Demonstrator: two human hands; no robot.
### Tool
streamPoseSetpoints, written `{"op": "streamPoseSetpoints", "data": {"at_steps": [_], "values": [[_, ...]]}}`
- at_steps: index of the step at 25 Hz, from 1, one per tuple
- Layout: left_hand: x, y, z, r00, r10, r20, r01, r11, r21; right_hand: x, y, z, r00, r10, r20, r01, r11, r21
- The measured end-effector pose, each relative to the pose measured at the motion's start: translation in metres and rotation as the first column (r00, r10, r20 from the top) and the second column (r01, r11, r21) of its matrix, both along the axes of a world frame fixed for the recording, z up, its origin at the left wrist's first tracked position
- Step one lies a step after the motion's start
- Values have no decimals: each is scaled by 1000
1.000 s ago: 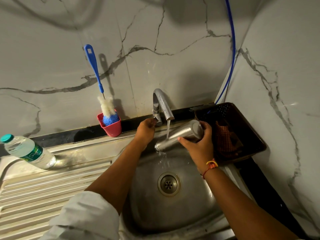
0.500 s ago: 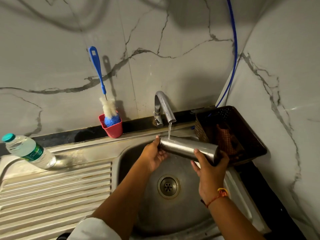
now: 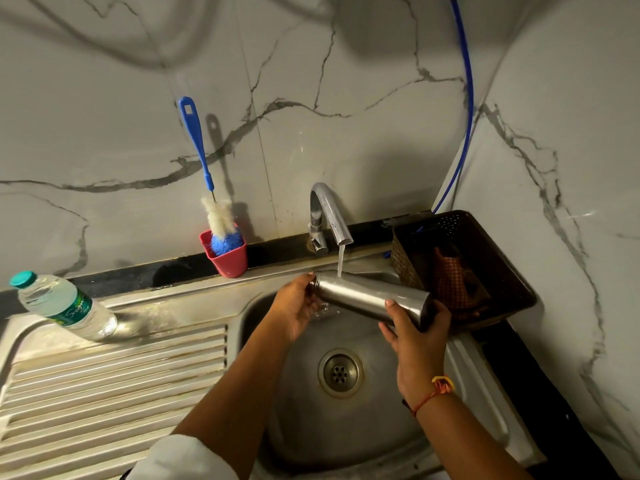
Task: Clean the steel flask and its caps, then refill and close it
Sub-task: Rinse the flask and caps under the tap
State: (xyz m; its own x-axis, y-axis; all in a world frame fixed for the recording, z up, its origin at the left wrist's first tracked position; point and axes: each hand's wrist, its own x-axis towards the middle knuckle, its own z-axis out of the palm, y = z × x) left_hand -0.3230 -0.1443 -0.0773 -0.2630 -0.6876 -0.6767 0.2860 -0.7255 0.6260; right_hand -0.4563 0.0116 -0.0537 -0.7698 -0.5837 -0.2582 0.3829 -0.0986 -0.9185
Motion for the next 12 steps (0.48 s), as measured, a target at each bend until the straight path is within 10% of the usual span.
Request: {"op": "streamPoseSetpoints", "data": {"at_steps": [6,12], "values": [[-13,-29,35,864,-179,470,393,823,-410,-1,5,17,821,157,-550,-40,975,218],[-27,-48,32,671,-263,693,669,618,-413,-4,2,29,579,298,-759,-133,953,272]]}}
